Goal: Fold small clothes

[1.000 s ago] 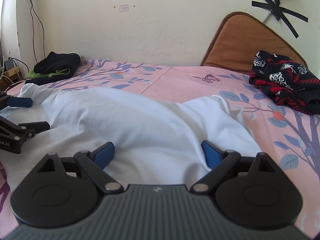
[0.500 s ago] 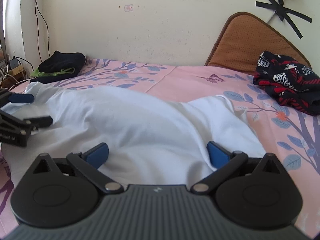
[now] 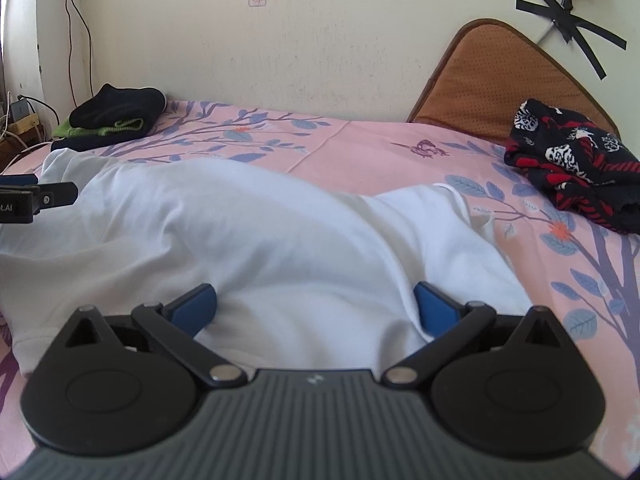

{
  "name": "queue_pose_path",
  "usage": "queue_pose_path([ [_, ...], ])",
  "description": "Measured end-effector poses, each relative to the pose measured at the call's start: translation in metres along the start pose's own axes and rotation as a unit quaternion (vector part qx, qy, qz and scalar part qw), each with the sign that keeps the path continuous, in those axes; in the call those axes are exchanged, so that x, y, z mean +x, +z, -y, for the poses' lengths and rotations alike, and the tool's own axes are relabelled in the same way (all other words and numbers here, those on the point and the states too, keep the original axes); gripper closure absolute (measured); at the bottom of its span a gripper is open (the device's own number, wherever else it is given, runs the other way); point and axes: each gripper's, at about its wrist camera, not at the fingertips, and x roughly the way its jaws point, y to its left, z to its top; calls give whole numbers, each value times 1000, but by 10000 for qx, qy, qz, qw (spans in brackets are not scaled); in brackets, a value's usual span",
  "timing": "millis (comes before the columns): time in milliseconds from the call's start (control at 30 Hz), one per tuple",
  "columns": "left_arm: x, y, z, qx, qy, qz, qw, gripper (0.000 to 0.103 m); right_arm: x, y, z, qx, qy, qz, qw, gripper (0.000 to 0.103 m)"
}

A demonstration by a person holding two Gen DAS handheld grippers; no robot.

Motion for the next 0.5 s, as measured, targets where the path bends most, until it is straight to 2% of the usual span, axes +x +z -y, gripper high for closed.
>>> queue_pose_path([
  [100,3,0,-1,-24,-20,-92,10000,0,-6,-3,-5,-108,-205,133,9996,0],
  [200,6,1,-1,-15,-41,-218,9998,0,-11,-7,-15,-310,-621,350,9970,0],
  [267,8,1,0,3,-41,-288,9996,0,-11,-7,-17,-392,-791,402,9953,9],
  [300,9,1,1,8,-35,-336,9994,0,-11,-7,-16,-391,-782,407,9953,17],
  [367,15,2,1,11,-11,-499,9988,0,-9,-5,-9,-258,-668,336,9969,24],
  [500,19,2,1,11,-19,-612,9981,0,-7,-3,3,150,-440,243,9986,25],
])
